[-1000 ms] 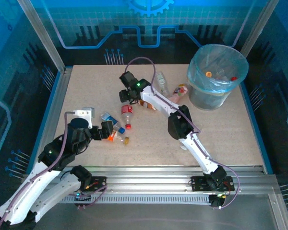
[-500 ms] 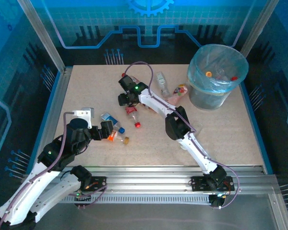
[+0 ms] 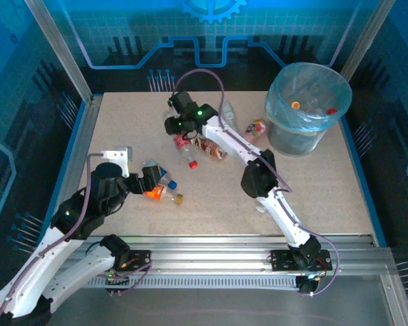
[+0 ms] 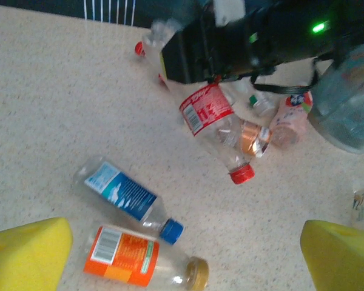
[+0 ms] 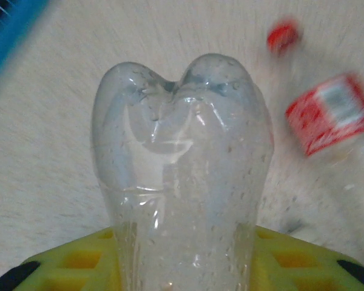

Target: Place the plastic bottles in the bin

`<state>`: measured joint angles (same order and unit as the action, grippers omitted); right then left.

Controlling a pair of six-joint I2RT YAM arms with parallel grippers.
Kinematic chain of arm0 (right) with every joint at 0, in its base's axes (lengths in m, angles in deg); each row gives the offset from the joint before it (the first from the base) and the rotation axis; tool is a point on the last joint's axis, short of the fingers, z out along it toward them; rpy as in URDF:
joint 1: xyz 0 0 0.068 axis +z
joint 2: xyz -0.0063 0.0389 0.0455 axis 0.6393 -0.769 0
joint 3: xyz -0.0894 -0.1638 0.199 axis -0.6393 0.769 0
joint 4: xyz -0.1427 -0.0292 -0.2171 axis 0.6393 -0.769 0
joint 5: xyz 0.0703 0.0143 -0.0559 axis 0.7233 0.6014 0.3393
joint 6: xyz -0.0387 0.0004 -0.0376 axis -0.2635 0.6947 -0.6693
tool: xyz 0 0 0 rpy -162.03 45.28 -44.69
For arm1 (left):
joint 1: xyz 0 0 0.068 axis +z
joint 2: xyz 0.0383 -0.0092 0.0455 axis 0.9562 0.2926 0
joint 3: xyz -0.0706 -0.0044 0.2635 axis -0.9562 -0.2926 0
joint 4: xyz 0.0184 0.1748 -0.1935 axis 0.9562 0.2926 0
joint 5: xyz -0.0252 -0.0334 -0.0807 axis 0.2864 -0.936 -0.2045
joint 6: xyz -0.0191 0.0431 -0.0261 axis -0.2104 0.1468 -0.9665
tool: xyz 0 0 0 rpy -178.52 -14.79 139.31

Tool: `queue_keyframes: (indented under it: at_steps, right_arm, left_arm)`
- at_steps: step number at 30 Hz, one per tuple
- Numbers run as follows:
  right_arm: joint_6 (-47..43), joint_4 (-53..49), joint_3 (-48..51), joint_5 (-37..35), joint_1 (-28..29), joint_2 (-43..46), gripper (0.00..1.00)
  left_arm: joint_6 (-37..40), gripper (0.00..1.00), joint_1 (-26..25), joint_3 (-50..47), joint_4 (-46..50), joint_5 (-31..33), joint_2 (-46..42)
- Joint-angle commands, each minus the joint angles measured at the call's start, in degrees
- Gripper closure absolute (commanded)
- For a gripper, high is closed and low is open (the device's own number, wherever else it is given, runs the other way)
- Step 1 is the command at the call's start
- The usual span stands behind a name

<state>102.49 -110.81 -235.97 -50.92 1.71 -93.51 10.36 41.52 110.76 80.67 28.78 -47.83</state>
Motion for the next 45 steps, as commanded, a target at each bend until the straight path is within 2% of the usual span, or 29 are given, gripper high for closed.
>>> queue_keyframes:
  at_steps: [1, 8, 13, 18, 22, 28, 30, 34, 38, 41, 43, 45]
  right_arm:
    - [-6.09, 4.13, -0.3, -5.0, -1.51, 13.02, 0.6]
    - [-21.44, 16.1, 8.13, -21.93, -6.69, 28.11, 0.63]
    - [-27.79, 23.54, 10.86, -27.91, -14.16, 31.91, 0.65]
    - [-30.38, 28.34, 12.05, -33.85, -21.31, 31.24, 0.66]
    - [-30.55, 30.67, 12.37, -37.49, -25.05, 28.9, 0.67]
    - [-36.56, 35.34, 11.12, -45.72, -26.29, 23.15, 0.67]
    - [-42.41, 40.52, 11.59, -48.05, -25.61, 21.58, 0.67]
    - [-48.84, 45.54, 9.95, -49.95, -25.36, 18.78, 0.67]
    - [-52.42, 46.19, 6.92, -51.04, -25.2, 16.5, 0.57]
    - [-50.81, 42.91, 4.52, -51.58, -25.2, 15.78, 0.45]
    - [-48.6, 40.5, 3.67, -51.81, -25.22, 15.99, 0.32]
    - [-46.95, 39.05, 3.64, -51.92, -25.25, 16.4, 0.28]
  left_arm:
    - [4.24, 0.03, -0.04, 7.02, -6.55, -2.5, 7.14]
    - [7.85, 0.03, -0.03, 23.03, -15.15, -12.28, 25.15]
    - [6.86, 0.03, -0.05, 33.66, -20.67, -22.93, 37.7]
    - [2.15, 0.05, -0.33, 46.19, -26.02, -33.07, 51.41]
    - [-0.14, 0.06, -1.26, 56.79, -26.12, -37.72, 61.66]
    - [-0.39, 0.06, -2.58, 70.65, -22.47, -40.86, 73.63]
    - [-0.7, 0.06, -2.8, 74.15, -21.4, -41.62, 76.35]
    - [-0.87, 0.06, -2.98, 76.1, -21.38, -42.27, 78.49]
    - [-1.04, 0.06, -2.99, 75.77, -21.84, -42.16, 79.03]
    - [-0.83, 0.06, -2.99, 75.57, -22.02, -42.18, 79.16]
    - [-0.44, 0.06, -2.99, 75.57, -21.74, -42.03, 79.16]
    - [-0.22, 0.06, -3.05, 75.44, -21.29, -41.93, 78.97]
